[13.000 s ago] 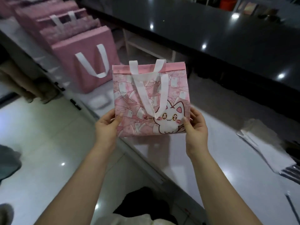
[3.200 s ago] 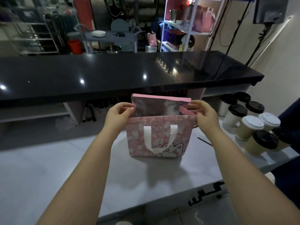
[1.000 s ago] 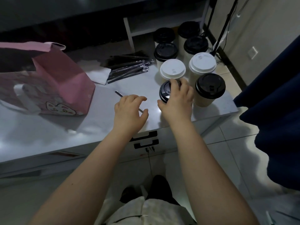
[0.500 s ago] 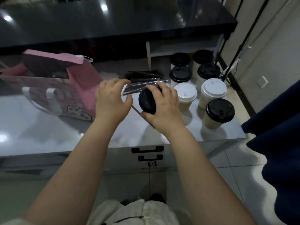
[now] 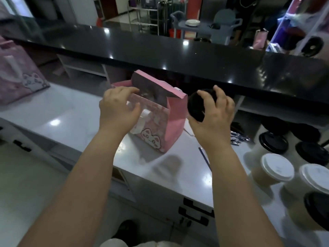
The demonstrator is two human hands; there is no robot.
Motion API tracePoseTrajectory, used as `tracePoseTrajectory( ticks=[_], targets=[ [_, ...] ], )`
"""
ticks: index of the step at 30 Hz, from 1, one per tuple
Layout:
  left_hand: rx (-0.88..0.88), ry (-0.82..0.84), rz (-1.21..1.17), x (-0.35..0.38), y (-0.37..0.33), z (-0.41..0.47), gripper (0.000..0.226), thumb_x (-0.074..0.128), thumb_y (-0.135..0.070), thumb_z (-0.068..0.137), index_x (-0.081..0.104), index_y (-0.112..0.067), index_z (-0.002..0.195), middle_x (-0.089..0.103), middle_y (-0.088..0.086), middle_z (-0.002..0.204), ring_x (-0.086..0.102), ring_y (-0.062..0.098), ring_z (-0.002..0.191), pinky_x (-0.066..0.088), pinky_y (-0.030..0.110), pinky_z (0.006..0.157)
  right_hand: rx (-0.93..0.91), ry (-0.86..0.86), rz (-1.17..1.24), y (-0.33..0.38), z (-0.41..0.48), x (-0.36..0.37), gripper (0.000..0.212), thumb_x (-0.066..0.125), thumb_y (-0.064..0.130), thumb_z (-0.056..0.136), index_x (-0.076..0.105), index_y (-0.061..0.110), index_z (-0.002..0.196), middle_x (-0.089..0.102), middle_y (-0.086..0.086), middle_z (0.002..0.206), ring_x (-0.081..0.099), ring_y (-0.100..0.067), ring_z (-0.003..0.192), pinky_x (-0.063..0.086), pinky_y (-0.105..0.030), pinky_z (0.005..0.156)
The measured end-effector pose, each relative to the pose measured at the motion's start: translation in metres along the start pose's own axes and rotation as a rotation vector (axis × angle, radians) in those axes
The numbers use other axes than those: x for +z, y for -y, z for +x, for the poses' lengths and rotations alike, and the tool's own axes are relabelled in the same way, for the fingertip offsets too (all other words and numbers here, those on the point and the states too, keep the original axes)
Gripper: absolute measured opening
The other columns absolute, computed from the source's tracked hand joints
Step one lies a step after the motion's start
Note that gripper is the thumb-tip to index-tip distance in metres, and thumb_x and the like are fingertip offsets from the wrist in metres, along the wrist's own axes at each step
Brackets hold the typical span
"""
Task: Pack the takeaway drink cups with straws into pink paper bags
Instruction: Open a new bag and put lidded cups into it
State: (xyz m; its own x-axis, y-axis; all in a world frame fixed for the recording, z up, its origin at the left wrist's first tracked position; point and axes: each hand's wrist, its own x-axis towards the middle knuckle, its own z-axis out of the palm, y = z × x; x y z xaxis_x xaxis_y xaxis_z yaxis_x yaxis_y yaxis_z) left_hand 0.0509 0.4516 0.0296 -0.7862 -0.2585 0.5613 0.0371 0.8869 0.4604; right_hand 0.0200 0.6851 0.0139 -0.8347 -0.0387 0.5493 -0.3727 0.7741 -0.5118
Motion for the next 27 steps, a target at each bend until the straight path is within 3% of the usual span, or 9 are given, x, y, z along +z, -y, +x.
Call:
tracePoseTrajectory(
  ticks=[5, 10, 14, 17, 20, 24, 27],
  targets=[
    [0.042, 0.041, -0.002, -0.009, 0.045, 0.067, 0.032, 0.068, -0.022, 0.082, 0.07, -0.022, 0.114, 0.07, -0.001, 0.11, 0.058, 0.025, 0.111, 0.046, 0.044, 0.095, -0.009, -0.058, 0.038, 0.042, 0.055, 0.016, 0.064, 0.078, 0.031, 0.076, 0.05, 0.026, 0.134, 0.029, -0.005, 0.152, 0.02, -0.032, 0.137, 0.025, -0.053, 0.113],
    [0.081, 0.188, -0.12, 0.006, 0.093, 0.126, 0.027, 0.068, -0.024, 0.083, 0.069, -0.028, 0.11, 0.07, -0.009, 0.105, 0.063, 0.013, 0.099, 0.051, 0.036, 0.09, -0.087, -0.157, 0.047, 0.09, 0.092, 0.041, 0.065, 0.078, 0.034, 0.076, 0.048, 0.03, 0.134, 0.03, 0.0, 0.151, 0.022, -0.027, 0.137, 0.032, -0.052, 0.111],
    [0.176, 0.404, -0.236, 0.029, 0.124, 0.154, 0.02, 0.069, -0.023, 0.084, 0.073, -0.033, 0.101, 0.064, -0.019, 0.094, 0.055, -0.004, 0.086, 0.046, 0.018, 0.081, -0.061, -0.023, 0.174, 0.119, 0.113, 0.073, 0.062, 0.079, 0.036, 0.071, 0.053, 0.03, 0.127, 0.045, 0.003, 0.135, 0.038, -0.022, 0.127, 0.04, -0.041, 0.105],
    [0.309, 0.507, -0.3, 0.045, 0.135, 0.168, 0.022, 0.071, -0.019, 0.082, 0.076, -0.033, 0.098, 0.062, -0.02, 0.092, 0.055, 0.002, 0.095, 0.05, 0.029, 0.088, -0.013, 0.111, 0.103, 0.13, 0.118, 0.104, 0.062, 0.08, 0.035, 0.071, 0.053, 0.032, 0.127, 0.045, 0.006, 0.134, 0.037, -0.018, 0.127, 0.036, -0.027, 0.103],
    [0.382, 0.662, -0.3, 0.054, 0.144, 0.184, 0.029, 0.067, -0.03, 0.078, 0.072, -0.042, 0.104, 0.065, -0.016, 0.111, 0.047, 0.014, 0.119, 0.043, 0.044, 0.102, 0.06, 0.193, 0.029, 0.133, 0.118, 0.124, 0.062, 0.078, 0.035, 0.074, 0.051, 0.035, 0.129, 0.039, 0.008, 0.14, 0.028, -0.013, 0.13, 0.024, -0.014, 0.096],
    [0.431, 0.873, -0.293, 0.064, 0.149, 0.204, 0.052, 0.069, -0.048, 0.069, 0.056, -0.053, 0.119, 0.055, -0.015, 0.125, 0.03, 0.015, 0.132, 0.029, 0.052, 0.112, 0.124, 0.231, 0.004, 0.135, 0.119, 0.129, 0.061, 0.078, 0.035, 0.074, 0.051, 0.038, 0.128, 0.038, 0.013, 0.139, 0.026, -0.003, 0.124, 0.019, -0.003, 0.087],
    [0.45, 0.975, -0.306, 0.073, 0.151, 0.208, 0.088, 0.081, -0.044, 0.068, 0.032, -0.054, 0.141, 0.027, -0.017, 0.155, 0.002, 0.013, 0.148, 0.007, 0.061, 0.118, 0.135, 0.279, 0.006, 0.138, 0.118, 0.127, 0.064, 0.076, 0.043, 0.069, 0.05, 0.042, 0.128, 0.04, 0.022, 0.131, 0.029, 0.001, 0.119, 0.027, -0.006, 0.087]
  ],
)
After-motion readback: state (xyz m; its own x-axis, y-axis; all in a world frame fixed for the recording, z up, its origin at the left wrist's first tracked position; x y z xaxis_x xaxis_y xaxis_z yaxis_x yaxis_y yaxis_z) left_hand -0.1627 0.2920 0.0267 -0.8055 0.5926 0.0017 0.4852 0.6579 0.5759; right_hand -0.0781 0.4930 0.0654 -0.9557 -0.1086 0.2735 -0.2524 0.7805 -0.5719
